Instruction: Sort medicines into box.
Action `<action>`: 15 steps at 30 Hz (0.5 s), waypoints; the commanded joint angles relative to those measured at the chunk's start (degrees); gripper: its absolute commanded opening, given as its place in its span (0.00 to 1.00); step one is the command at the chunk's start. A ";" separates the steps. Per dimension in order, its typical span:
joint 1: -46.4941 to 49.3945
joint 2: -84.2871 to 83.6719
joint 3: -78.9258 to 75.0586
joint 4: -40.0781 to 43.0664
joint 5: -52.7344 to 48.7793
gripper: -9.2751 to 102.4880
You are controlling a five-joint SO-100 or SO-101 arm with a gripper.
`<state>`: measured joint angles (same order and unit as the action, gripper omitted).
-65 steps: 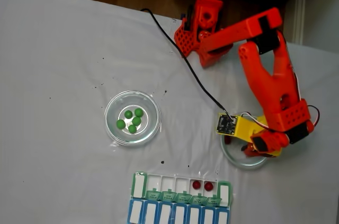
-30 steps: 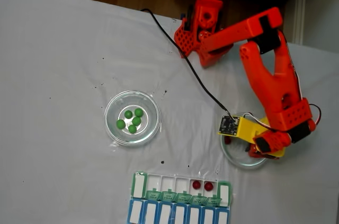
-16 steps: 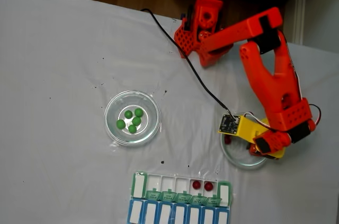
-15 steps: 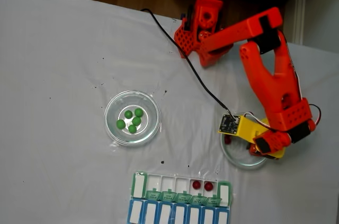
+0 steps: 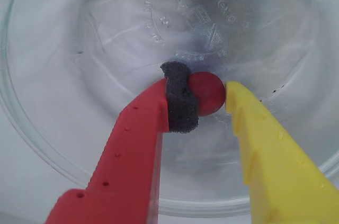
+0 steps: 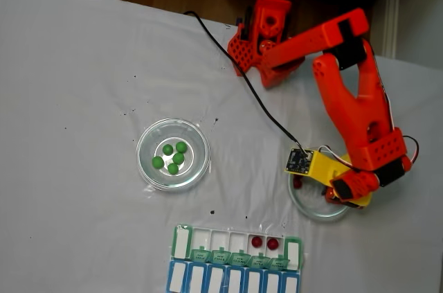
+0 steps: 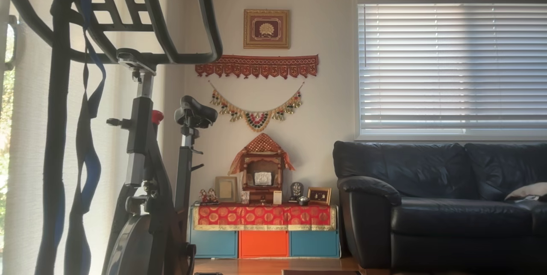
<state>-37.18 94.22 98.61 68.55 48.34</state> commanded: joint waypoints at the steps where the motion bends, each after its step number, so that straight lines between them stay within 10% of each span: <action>1: 1.93 6.68 -0.88 0.70 -1.41 0.09; 15: 10.37 24.79 3.25 7.56 -7.47 0.09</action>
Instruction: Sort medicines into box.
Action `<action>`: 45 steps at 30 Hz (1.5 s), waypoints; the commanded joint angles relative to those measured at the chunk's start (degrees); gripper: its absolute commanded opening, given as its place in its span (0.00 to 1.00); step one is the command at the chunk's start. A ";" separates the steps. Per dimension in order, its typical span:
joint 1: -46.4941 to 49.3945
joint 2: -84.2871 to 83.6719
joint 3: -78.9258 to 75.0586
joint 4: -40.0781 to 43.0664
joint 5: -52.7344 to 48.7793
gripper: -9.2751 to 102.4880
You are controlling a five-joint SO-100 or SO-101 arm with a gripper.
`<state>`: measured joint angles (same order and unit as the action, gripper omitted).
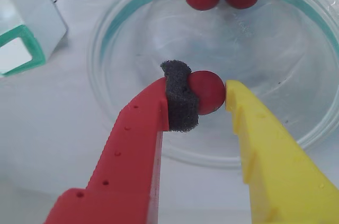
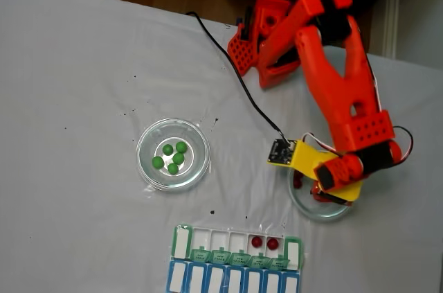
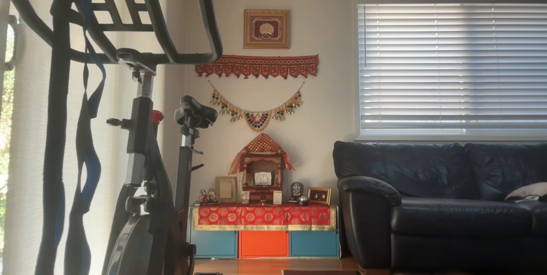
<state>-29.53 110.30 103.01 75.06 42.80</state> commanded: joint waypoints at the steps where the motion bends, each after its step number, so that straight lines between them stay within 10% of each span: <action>1: 3.16 8.88 -1.32 1.14 -2.11 0.09; 45: 29.18 -5.27 -8.88 -20.74 -22.15 0.09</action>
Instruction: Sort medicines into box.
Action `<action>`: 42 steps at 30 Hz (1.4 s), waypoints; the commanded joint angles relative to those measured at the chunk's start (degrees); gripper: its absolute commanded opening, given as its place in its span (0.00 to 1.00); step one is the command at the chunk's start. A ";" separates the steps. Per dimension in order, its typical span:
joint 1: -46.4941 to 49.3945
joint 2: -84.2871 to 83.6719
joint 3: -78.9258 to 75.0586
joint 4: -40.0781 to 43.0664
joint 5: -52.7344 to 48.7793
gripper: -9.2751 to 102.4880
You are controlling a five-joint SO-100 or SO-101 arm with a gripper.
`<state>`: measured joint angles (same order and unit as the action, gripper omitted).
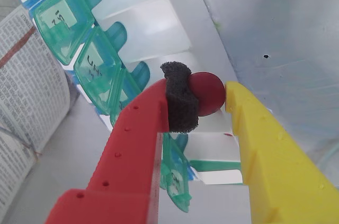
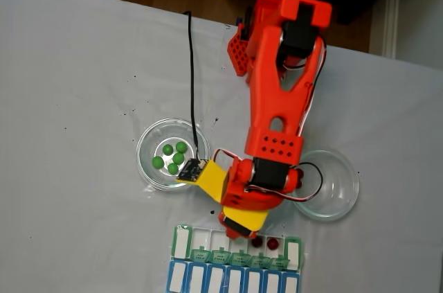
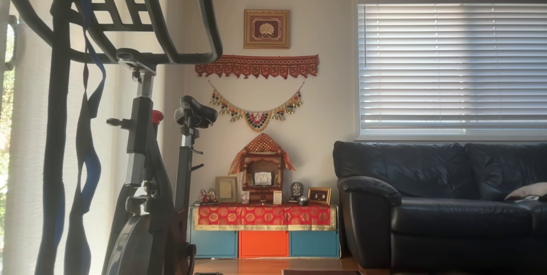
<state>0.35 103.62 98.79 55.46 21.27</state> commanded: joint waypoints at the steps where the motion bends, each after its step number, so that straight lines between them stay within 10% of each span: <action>1: -0.79 1.23 -4.75 -1.58 -0.79 0.09; 42: -6.50 -13.18 -17.40 -3.34 -1.93 0.13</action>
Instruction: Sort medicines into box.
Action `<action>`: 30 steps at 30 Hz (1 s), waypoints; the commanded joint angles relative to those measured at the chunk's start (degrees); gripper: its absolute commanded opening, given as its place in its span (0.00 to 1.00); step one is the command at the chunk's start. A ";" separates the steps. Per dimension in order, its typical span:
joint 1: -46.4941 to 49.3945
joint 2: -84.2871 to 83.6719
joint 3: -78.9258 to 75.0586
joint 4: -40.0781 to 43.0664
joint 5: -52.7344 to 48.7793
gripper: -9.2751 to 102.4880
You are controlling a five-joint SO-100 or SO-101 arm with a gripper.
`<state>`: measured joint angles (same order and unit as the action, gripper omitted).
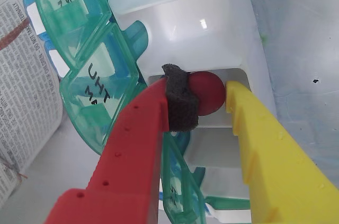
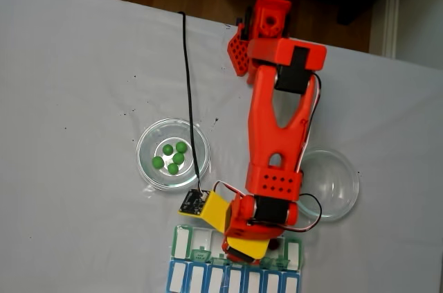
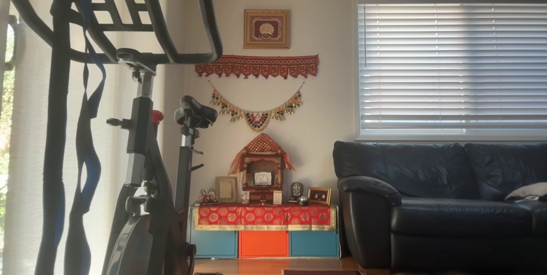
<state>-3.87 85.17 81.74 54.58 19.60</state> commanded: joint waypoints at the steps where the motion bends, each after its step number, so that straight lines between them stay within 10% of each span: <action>1: -2.37 5.89 0.53 -2.81 -0.53 0.15; 20: -2.46 13.36 4.13 2.99 -6.24 0.38; 30: -1.58 9.76 -13.36 25.40 -22.76 0.10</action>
<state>-5.10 91.58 76.90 75.23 0.70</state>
